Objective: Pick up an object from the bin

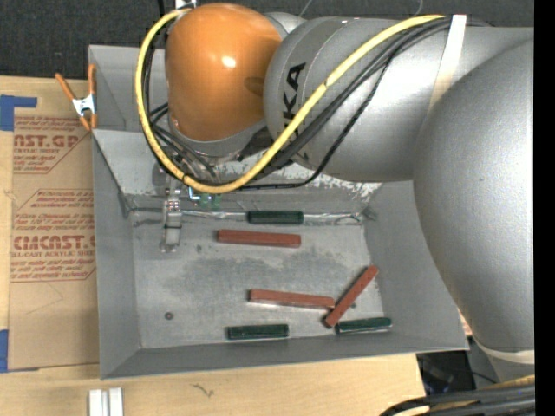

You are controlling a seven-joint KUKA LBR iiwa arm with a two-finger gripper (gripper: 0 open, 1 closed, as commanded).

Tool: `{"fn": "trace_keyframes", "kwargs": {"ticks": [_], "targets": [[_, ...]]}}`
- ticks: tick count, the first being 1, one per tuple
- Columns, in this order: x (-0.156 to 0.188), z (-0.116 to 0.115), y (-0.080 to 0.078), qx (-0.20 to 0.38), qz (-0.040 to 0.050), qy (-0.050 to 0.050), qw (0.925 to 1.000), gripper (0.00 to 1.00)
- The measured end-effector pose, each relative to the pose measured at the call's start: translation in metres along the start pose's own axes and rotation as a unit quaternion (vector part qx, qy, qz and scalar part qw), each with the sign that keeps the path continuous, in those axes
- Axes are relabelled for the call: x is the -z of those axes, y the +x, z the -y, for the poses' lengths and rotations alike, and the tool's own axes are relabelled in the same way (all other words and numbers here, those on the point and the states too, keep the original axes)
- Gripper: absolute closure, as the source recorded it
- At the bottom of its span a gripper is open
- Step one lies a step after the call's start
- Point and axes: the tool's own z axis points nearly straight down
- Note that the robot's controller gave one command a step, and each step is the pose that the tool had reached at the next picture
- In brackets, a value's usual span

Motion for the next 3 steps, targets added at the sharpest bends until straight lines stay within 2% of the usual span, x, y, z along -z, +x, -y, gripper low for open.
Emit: {"fn": "trace_keyframes", "kwargs": {"ticks": [1,2,3], "targets": [[-0.176,0.008,-0.009,0.017,0.0006,0.000,0.9999,0.00],[-0.139,0.083,-0.012,0.045,0.0050,0.002,0.9990,0.00],[-0.141,0.154,-0.010,0.032,0.0035,0.002,0.9995,0.00]]}}
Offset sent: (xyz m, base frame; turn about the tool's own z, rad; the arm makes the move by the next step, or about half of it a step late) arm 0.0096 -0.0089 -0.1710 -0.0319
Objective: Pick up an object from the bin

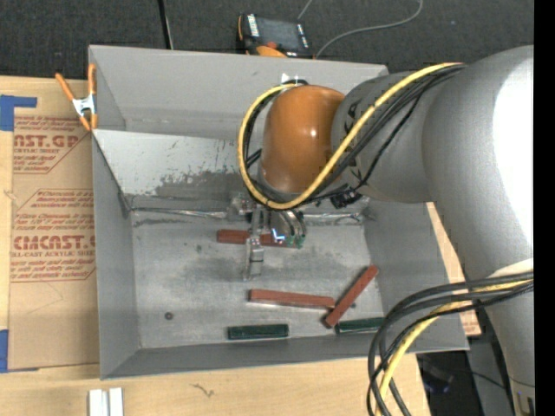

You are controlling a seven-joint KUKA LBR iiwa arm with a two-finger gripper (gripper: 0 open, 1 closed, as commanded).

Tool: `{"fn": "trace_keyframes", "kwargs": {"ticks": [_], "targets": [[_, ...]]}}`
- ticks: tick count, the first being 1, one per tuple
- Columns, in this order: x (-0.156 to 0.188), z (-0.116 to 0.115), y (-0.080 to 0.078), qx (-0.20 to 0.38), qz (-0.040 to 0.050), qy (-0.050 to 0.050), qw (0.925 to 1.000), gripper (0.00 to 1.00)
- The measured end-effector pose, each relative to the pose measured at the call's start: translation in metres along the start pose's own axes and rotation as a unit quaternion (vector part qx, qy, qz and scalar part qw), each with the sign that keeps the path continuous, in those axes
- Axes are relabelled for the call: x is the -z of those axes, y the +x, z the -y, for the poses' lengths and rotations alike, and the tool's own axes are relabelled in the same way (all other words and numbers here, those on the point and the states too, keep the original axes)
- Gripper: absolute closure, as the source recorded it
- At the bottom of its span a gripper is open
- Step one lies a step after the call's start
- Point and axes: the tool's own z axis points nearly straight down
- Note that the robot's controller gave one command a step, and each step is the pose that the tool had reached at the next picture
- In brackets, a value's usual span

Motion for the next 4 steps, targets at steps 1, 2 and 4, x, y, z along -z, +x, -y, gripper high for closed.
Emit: {"fn": "trace_keyframes", "kwargs": {"ticks": [1,2,4], "targets": [[-0.031,0.046,0.005,-0.091,-0.0009,-0.001,0.9959,0.00],[-0.031,0.046,0.005,-0.091,0.0001,-0.002,0.9959,0.00],[-0.016,0.045,0.004,-0.091,0.0009,-0.002,0.9959,1.00]]}}
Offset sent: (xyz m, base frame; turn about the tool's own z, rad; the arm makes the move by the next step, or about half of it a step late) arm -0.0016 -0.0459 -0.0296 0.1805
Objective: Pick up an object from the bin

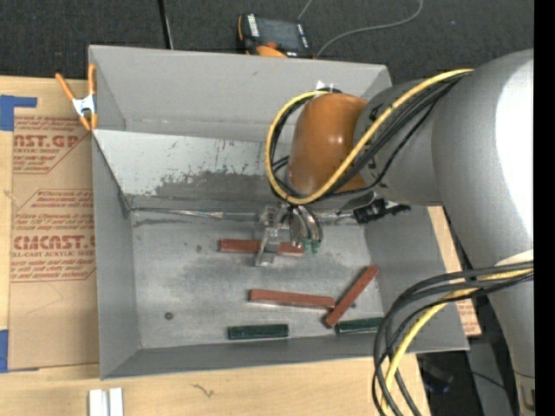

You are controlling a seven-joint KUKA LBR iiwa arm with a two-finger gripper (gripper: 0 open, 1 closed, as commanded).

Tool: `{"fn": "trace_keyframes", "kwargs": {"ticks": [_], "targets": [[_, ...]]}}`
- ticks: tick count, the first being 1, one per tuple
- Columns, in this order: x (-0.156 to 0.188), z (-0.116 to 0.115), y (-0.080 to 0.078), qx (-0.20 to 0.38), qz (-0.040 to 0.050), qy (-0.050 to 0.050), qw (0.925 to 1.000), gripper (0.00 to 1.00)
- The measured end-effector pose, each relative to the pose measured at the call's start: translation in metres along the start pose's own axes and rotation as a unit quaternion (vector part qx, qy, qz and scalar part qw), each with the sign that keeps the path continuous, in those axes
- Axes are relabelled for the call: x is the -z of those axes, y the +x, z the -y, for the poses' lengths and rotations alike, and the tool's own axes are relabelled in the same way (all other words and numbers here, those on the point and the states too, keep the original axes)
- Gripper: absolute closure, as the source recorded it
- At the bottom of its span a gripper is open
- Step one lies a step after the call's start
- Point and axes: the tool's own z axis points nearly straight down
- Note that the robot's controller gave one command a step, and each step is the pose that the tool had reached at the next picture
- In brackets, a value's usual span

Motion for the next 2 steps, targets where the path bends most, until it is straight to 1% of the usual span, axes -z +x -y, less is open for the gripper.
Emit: {"fn": "trace_keyframes", "kwargs": {"ticks": [1,2], "targets": [[0.081,-0.001,-0.002,0.000,0.0035,-0.001,1.0000,1.00],[0.094,-0.001,-0.003,0.000,0.0006,0.000,1.0000,1.00]]}}
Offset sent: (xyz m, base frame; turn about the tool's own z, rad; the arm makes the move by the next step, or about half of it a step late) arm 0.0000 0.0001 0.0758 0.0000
